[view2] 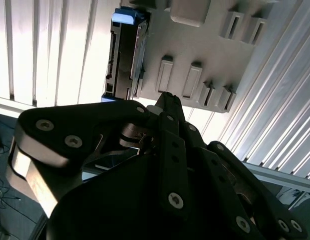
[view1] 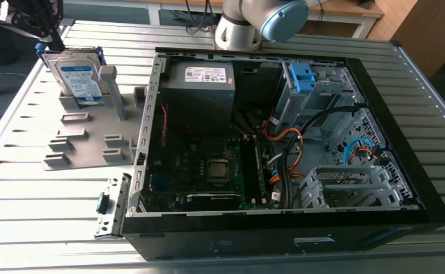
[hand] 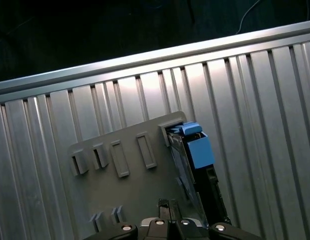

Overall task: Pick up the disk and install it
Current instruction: 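Pick up the disk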

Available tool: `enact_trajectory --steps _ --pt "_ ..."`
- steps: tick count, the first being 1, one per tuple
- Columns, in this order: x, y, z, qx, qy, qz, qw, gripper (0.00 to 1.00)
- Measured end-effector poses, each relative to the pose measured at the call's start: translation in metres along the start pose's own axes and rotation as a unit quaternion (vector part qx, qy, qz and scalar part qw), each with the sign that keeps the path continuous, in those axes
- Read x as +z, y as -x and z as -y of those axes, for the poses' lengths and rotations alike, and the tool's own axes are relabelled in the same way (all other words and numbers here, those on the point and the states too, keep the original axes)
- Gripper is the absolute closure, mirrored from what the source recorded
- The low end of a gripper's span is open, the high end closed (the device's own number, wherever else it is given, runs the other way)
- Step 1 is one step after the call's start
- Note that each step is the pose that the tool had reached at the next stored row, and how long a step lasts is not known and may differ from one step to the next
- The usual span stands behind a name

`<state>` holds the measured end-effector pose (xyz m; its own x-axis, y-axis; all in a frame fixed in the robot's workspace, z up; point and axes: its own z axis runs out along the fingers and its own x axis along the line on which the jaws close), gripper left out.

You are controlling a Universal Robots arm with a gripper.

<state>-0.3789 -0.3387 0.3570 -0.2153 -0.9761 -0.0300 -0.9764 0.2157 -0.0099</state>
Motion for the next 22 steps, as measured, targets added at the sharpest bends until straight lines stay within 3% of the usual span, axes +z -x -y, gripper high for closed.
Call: enact_trajectory --steps 2,3,6,7,11,22 --pt "0.0001 0.0 0.0 -0.003 -0.0006 -0.0026 0.99999 0.89" --pt "0.0 0.0 0.0 -0.004 -0.0011 -0.0056 0.99998 0.89" --pt "0.0 0.0 -0.0001 -0.007 -0.0041 -0.0196 0.99977 0.89" --pt "0.0 0.0 -0.0001 -0.008 -0.0048 -0.0228 0.9997 0.89" --pt "0.0 0.0001 -0.0001 -0.01 -0.0052 -0.0246 0.99964 0.89" --pt "0.0001 0.0002 -0.0001 -0.012 -0.0053 -0.0251 0.9996 0.89"
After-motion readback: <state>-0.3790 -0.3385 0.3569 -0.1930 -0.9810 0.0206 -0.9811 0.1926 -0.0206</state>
